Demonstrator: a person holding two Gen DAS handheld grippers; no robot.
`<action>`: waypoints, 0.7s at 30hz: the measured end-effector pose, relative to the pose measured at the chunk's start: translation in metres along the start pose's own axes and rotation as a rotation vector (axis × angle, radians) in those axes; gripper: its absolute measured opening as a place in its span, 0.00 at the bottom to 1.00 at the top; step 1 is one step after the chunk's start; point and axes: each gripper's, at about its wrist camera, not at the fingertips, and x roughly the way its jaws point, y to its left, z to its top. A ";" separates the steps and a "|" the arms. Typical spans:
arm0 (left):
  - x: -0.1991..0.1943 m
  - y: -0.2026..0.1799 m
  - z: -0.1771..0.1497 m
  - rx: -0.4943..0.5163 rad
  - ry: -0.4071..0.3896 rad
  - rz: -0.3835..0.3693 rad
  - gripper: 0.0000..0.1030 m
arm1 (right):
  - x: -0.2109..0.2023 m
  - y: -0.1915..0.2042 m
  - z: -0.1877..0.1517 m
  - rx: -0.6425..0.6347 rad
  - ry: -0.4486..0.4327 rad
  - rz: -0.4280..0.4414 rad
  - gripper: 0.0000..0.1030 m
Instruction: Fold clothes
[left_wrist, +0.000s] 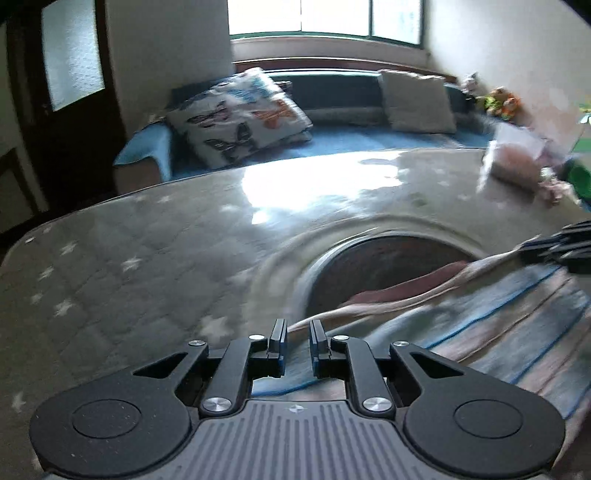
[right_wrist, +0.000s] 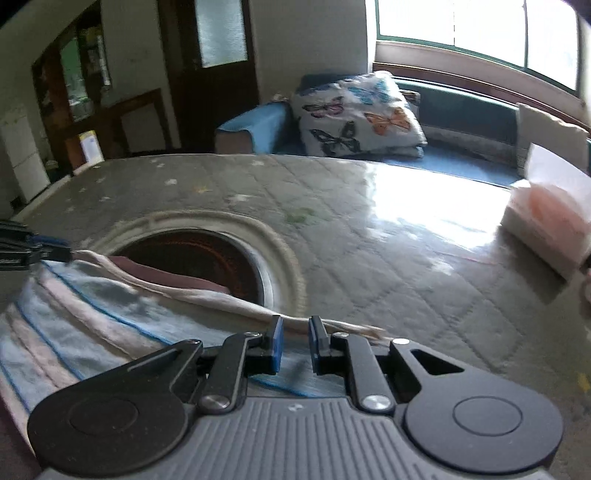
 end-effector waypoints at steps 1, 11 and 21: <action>0.003 -0.005 0.003 0.010 0.003 -0.009 0.15 | 0.002 0.005 0.002 -0.008 0.002 0.014 0.13; 0.021 0.006 0.003 -0.037 0.050 -0.037 0.16 | 0.020 0.020 0.004 -0.018 0.025 0.015 0.17; 0.004 0.032 -0.011 -0.081 0.067 -0.045 0.16 | 0.005 0.091 0.010 -0.148 0.012 0.160 0.27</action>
